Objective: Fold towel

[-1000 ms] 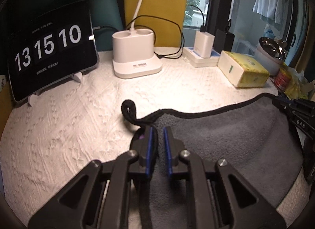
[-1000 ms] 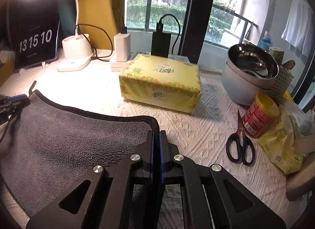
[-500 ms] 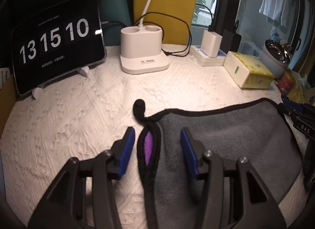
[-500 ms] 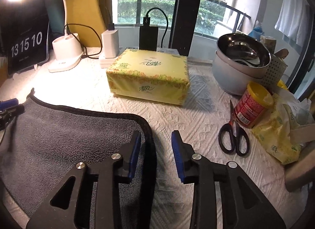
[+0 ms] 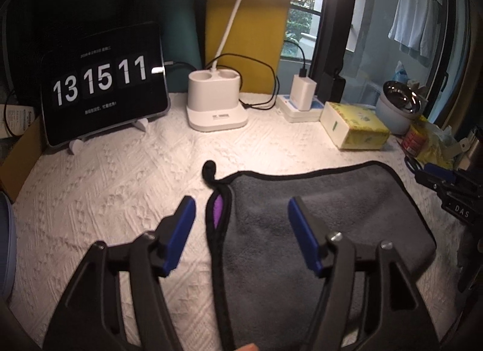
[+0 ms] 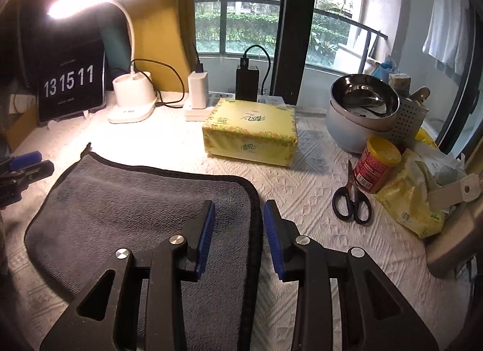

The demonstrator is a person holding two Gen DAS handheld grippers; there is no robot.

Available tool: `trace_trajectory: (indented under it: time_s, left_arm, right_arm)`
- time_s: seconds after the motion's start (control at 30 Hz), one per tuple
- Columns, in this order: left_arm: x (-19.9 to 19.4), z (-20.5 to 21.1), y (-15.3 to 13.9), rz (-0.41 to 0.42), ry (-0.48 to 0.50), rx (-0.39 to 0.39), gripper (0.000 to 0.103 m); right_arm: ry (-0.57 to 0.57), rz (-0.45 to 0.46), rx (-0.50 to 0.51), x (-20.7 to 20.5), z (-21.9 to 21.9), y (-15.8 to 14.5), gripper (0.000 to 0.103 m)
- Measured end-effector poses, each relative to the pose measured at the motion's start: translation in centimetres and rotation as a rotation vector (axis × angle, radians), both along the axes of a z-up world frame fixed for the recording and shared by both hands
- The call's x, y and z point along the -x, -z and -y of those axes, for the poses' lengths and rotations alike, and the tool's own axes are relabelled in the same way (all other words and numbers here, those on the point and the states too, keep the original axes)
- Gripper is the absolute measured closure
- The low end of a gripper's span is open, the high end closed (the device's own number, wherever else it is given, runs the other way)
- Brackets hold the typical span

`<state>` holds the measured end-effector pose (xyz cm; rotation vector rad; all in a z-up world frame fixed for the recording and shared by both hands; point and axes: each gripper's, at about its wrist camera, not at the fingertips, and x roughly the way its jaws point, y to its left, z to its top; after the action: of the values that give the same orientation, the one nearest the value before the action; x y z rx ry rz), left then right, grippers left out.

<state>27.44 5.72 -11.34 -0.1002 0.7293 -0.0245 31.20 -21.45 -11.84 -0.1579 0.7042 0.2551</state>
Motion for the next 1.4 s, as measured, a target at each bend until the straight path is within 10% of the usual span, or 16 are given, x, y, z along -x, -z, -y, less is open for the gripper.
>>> trace_trajectory:
  time_s: [1.4]
  left_arm:
    - [17.2,3.8,-10.0,0.289,0.027,0.037,0.011]
  right_arm:
    - [-0.054,0.299,-0.132,18.4,2.8,-10.3,0.058]
